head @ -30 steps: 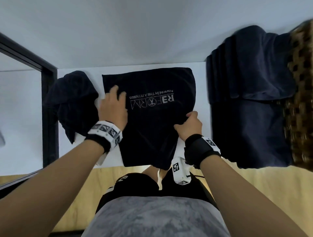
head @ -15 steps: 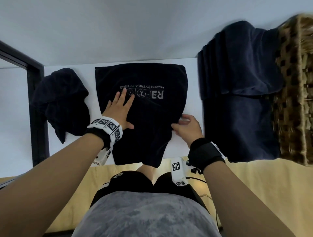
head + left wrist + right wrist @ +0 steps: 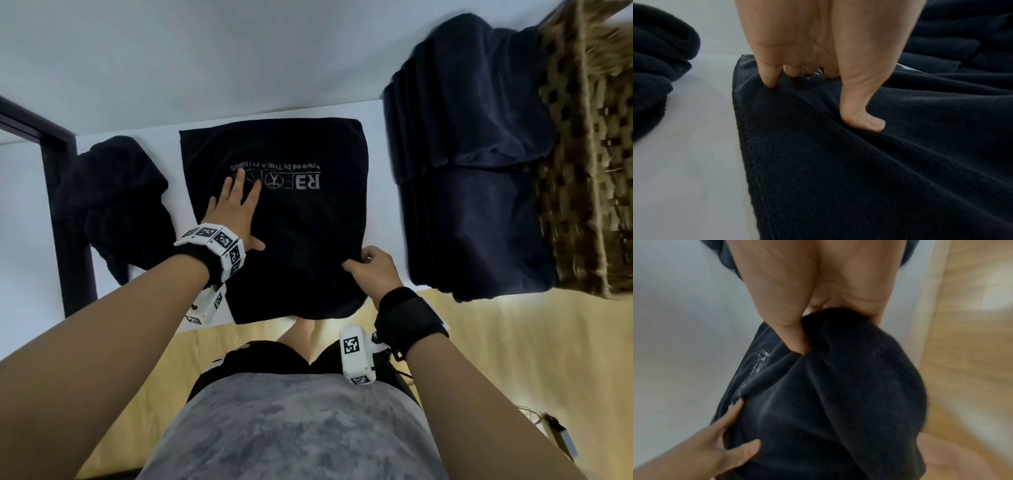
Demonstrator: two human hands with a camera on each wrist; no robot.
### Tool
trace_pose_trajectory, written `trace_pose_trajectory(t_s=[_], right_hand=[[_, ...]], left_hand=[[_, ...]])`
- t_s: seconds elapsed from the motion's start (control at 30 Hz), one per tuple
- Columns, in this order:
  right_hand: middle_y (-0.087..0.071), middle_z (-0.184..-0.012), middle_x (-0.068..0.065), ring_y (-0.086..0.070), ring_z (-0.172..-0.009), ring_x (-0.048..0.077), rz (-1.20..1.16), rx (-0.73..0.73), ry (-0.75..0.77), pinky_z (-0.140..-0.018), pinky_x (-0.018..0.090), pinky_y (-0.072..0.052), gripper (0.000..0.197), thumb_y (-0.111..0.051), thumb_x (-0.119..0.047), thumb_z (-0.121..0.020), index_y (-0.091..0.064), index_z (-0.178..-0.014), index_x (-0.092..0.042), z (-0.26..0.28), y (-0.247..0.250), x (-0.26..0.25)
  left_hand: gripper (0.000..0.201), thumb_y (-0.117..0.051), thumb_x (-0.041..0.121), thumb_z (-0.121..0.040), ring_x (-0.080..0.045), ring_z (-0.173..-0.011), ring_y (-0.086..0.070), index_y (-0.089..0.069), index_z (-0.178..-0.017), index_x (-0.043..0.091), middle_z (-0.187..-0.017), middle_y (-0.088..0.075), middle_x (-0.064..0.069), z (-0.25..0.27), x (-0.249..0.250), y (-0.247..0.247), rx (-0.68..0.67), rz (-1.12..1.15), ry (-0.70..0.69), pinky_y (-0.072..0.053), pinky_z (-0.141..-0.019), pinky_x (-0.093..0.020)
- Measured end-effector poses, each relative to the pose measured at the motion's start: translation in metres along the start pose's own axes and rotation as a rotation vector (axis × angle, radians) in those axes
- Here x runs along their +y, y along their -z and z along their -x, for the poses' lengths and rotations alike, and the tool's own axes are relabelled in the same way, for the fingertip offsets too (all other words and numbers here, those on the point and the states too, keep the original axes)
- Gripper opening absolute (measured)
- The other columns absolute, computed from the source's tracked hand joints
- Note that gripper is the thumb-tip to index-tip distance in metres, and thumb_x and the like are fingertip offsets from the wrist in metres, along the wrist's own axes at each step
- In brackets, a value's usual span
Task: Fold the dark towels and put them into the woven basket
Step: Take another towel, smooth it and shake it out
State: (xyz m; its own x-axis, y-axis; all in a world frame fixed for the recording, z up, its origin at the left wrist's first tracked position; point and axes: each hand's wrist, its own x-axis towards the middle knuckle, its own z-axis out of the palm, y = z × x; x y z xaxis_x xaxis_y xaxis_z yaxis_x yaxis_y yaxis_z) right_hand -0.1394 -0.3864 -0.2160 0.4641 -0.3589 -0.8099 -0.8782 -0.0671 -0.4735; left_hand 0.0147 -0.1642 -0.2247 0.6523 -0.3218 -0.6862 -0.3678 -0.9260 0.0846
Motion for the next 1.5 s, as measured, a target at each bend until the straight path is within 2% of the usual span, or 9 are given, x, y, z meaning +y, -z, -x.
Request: trace_pose_trajectory(t_s=[0.17, 0.3, 0.5, 0.67, 0.8, 0.93, 1.17, 1.4, 1.5], right_hand=[[-0.059, -0.109, -0.006, -0.061, -0.084, 0.006, 0.281, -0.137, 0.054, -0.051, 0.012, -0.047, 0.064, -0.086, -0.029, -0.065, -0.047, -0.115, -0.028, 0.008, 0.027, 0.004], [-0.057, -0.106, 0.003, -0.059, -0.090, 0.019, 0.558, 0.003, -0.003, -0.078, 0.030, -0.053, 0.059, -0.075, -0.019, -0.075, -0.044, -0.126, -0.019, 0.020, 0.046, -0.001], [-0.044, -0.124, 0.015, -0.052, -0.107, 0.033, 0.538, 0.300, 0.201, -0.088, 0.037, -0.049, 0.045, -0.059, -0.003, -0.079, -0.044, -0.121, -0.009, 0.031, 0.022, -0.018], [-0.028, -0.156, 0.004, -0.030, -0.138, 0.027, 0.735, 0.111, 0.516, -0.112, 0.043, -0.029, 0.051, -0.050, -0.024, -0.096, -0.040, -0.146, -0.023, -0.007, -0.004, -0.058], [-0.013, -0.163, 0.004, -0.018, -0.145, 0.028, 0.922, 0.151, 0.486, -0.114, 0.046, -0.024, 0.058, -0.041, -0.038, -0.100, -0.025, -0.153, -0.021, -0.040, -0.004, -0.077], [-0.012, -0.163, 0.006, -0.016, -0.146, 0.028, 0.924, 0.187, 0.466, -0.115, 0.046, -0.021, 0.064, -0.047, -0.036, -0.097, -0.024, -0.154, -0.017, -0.055, 0.004, -0.096], [-0.002, -0.165, 0.004, -0.006, -0.149, 0.027, 0.930, 0.128, 0.432, -0.116, 0.048, -0.027, 0.080, -0.059, -0.041, -0.092, -0.015, -0.156, -0.020, -0.045, -0.002, -0.086], [-0.019, -0.161, 0.008, -0.019, -0.148, 0.023, 0.671, 0.162, 0.573, -0.118, 0.037, -0.026, 0.062, -0.063, -0.019, -0.092, -0.038, -0.148, -0.014, -0.030, 0.009, -0.073], [-0.050, -0.128, 0.006, -0.051, -0.115, 0.020, 0.543, 0.290, 0.605, -0.097, 0.029, -0.046, 0.030, -0.063, -0.011, -0.087, -0.059, -0.117, -0.014, -0.003, 0.013, -0.044]], left_hand=[[0.126, -0.082, 0.043, -0.072, -0.029, -0.148, 0.016, 0.011, -0.154, 0.023, -0.158, 0.029, -0.008, 0.002, 0.000, 0.001, -0.006, 0.007, 0.001, -0.011, -0.119, -0.053], [0.127, -0.082, 0.044, -0.072, -0.030, -0.148, 0.016, 0.011, -0.154, 0.023, -0.158, 0.029, -0.009, 0.001, 0.001, 0.003, -0.003, 0.000, -0.002, -0.011, -0.119, -0.053], [0.127, -0.082, 0.045, -0.071, -0.031, -0.149, 0.015, 0.012, -0.154, 0.023, -0.158, 0.029, -0.009, 0.002, 0.001, 0.005, -0.007, -0.010, -0.004, -0.012, -0.119, -0.054], [0.128, -0.084, 0.045, -0.068, -0.027, -0.149, 0.014, 0.009, -0.155, 0.026, -0.159, 0.027, -0.006, 0.001, -0.008, 0.010, -0.030, 0.009, -0.051, -0.023, -0.118, -0.051], [0.130, -0.089, 0.036, -0.064, -0.023, -0.150, 0.007, 0.004, -0.155, 0.032, -0.160, 0.026, -0.003, 0.003, -0.026, 0.010, 0.003, 0.056, -0.043, -0.030, -0.116, -0.045], [0.138, -0.088, 0.045, -0.061, -0.030, -0.149, 0.012, 0.012, -0.154, 0.026, -0.159, 0.026, -0.009, 0.001, -0.038, 0.009, 0.048, -0.029, 0.055, -0.014, -0.120, -0.051], [0.137, -0.087, 0.040, -0.065, -0.032, -0.149, 0.014, 0.017, -0.153, 0.023, -0.157, 0.030, -0.012, -0.020, -0.048, 0.038, -0.077, -0.052, 0.072, -0.011, -0.119, -0.053], [0.131, -0.087, 0.029, -0.068, -0.031, -0.150, 0.009, 0.012, -0.154, 0.026, -0.159, 0.024, -0.010, -0.019, -0.047, 0.041, -0.029, -0.071, 0.116, -0.013, -0.120, -0.050], [0.109, -0.086, 0.019, -0.067, -0.036, -0.140, -0.028, -0.019, -0.153, 0.018, -0.158, -0.014, -0.018, 0.002, -0.033, 0.025, 0.233, -0.057, 0.154, -0.036, -0.105, -0.049]])
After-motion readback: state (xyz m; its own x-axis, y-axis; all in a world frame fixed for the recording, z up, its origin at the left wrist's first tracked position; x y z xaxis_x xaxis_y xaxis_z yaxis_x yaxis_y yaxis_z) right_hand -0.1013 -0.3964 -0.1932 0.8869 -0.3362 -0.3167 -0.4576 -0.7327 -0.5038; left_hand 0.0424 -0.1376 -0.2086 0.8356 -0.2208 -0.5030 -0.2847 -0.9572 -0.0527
